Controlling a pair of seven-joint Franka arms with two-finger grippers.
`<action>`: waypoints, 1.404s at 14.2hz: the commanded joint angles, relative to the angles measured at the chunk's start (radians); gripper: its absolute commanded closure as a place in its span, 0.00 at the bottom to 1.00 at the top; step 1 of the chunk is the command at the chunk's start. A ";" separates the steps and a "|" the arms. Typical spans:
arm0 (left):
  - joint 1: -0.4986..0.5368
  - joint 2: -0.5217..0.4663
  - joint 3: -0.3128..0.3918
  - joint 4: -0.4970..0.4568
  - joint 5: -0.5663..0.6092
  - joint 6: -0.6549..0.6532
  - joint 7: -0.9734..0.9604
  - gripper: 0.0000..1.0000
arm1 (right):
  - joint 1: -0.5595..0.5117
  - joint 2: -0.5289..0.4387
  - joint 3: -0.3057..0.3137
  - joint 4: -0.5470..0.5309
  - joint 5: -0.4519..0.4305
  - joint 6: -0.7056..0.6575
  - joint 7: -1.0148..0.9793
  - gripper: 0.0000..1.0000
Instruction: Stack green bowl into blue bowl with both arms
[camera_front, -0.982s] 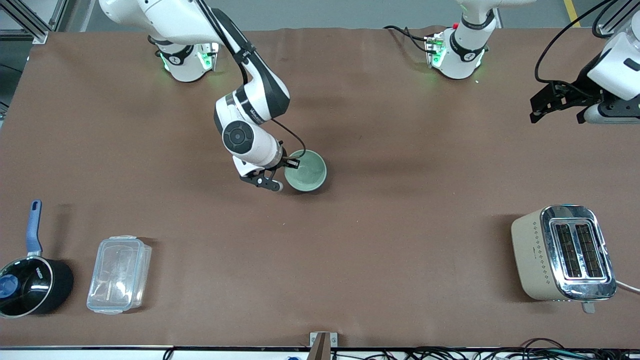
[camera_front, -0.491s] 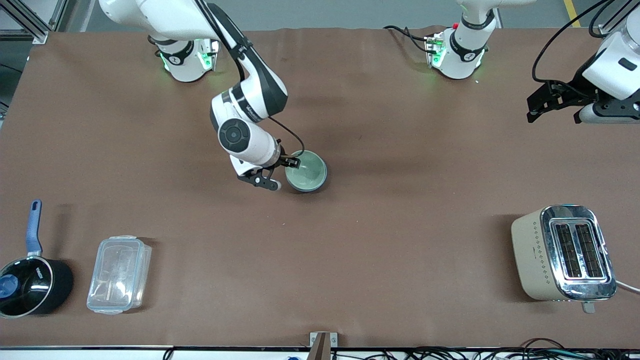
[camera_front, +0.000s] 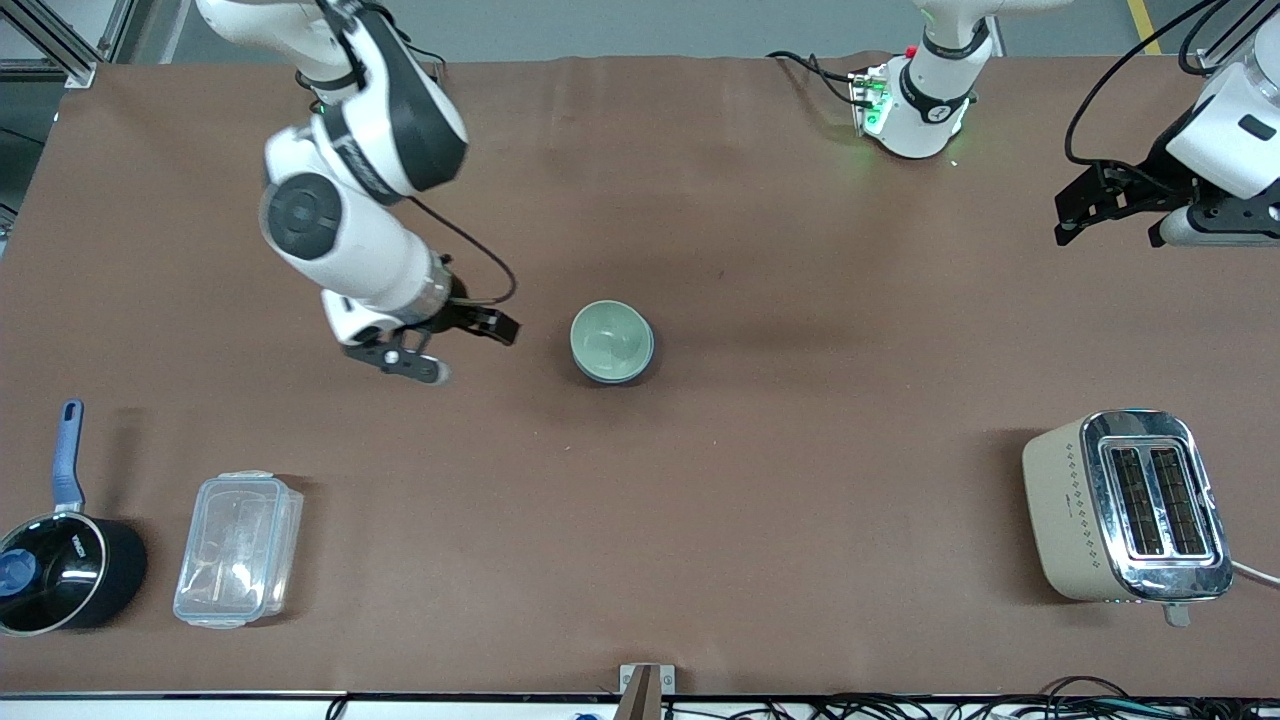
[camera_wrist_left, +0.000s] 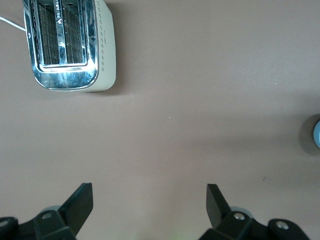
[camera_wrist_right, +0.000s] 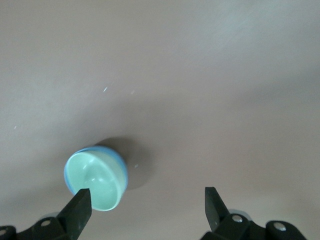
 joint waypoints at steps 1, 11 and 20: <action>0.006 -0.012 -0.006 0.000 0.007 0.006 0.007 0.00 | -0.073 -0.034 0.014 0.056 -0.098 -0.063 -0.037 0.00; 0.006 -0.012 -0.006 0.001 0.007 0.006 0.007 0.00 | -0.386 -0.269 0.016 0.087 -0.143 -0.233 -0.525 0.00; 0.008 -0.012 -0.005 0.001 0.007 0.006 0.007 0.00 | -0.586 -0.338 0.076 0.191 -0.141 -0.368 -0.692 0.00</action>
